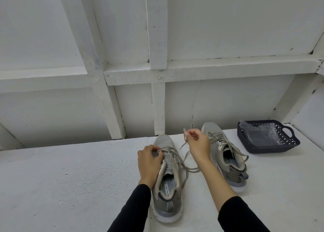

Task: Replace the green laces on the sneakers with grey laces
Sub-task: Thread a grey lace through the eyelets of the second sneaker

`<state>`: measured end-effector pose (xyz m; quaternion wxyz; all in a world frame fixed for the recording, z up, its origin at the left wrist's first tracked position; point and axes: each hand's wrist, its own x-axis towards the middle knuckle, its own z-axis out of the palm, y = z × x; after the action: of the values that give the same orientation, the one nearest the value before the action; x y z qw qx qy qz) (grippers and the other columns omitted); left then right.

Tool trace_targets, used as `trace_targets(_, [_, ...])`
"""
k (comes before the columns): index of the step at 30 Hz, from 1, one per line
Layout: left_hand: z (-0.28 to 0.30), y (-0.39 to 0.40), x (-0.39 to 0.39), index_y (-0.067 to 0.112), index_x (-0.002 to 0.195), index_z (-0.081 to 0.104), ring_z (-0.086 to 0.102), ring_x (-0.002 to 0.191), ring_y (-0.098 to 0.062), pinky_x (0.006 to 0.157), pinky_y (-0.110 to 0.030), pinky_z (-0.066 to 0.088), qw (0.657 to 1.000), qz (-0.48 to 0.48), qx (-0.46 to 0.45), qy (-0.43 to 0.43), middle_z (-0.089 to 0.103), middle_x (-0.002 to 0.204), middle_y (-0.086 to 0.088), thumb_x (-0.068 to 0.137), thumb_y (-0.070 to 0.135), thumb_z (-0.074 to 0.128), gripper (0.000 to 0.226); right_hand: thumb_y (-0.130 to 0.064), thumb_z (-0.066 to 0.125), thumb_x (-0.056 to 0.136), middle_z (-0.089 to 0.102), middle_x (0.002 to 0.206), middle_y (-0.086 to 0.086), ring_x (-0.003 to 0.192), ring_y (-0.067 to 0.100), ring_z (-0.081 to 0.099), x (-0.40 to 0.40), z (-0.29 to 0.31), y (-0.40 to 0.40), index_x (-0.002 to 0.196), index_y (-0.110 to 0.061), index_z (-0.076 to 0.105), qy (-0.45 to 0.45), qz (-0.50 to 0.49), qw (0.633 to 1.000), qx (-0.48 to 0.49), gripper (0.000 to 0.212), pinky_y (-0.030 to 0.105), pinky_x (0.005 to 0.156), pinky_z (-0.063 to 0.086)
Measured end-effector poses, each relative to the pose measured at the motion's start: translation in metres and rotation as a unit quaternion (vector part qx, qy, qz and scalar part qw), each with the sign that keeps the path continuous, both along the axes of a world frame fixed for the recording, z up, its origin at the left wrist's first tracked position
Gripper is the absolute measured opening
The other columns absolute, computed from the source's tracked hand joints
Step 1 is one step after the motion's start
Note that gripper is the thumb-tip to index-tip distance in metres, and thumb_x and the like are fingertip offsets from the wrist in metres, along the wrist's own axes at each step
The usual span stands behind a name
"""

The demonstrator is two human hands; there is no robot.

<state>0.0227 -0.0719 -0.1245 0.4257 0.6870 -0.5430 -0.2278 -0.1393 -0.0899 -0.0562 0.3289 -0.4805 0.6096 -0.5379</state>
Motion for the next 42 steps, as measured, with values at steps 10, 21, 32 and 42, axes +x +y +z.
trace_targets(10, [0.002,0.002,0.000,0.033,0.086,0.065,0.052,0.099,-0.013,0.076,-0.033,0.051,1.000,-0.001,0.009,0.028,0.062,0.088,0.019,0.085,0.029,0.064,0.004,0.008,0.055,0.090,0.068,0.083,0.002,0.074,0.010,0.065,0.004,0.010,0.005,0.096,-0.005,0.069,-0.046,0.036,0.998,0.003,0.021,0.012,0.066,0.052])
trace_targets(21, [0.024,0.008,0.002,0.031,0.094,0.061,0.059,0.088,-0.011,0.072,-0.028,0.045,0.993,0.021,0.116,0.002,0.062,0.089,0.017,0.079,0.037,0.066,0.016,-0.015,0.071,0.086,0.048,0.091,-0.007,0.075,0.005,0.051,0.016,-0.001,0.009,0.081,-0.020,0.071,0.155,0.024,0.987,-0.034,0.007,0.022,0.068,0.047])
trace_targets(32, [0.037,-0.001,0.024,0.022,0.081,0.066,0.063,0.082,-0.013,0.073,-0.029,0.049,0.982,-0.037,0.185,0.011,0.066,0.085,0.008,0.077,0.038,0.070,0.017,-0.004,0.052,0.092,0.068,0.099,0.002,0.087,0.008,0.056,0.022,-0.030,0.007,0.104,-0.016,0.074,0.246,0.143,0.957,0.059,0.028,0.005,0.071,0.035])
trace_targets(42, [0.031,-0.003,0.040,0.002,0.076,0.072,0.062,0.080,-0.013,0.070,-0.026,0.059,0.960,-0.063,0.200,0.185,0.071,0.092,-0.008,0.086,0.012,0.066,0.016,-0.020,0.067,0.089,0.071,0.095,0.001,0.089,0.016,0.062,0.032,-0.023,-0.005,0.093,-0.018,0.077,0.328,0.206,0.919,0.069,0.011,0.030,0.080,0.051])
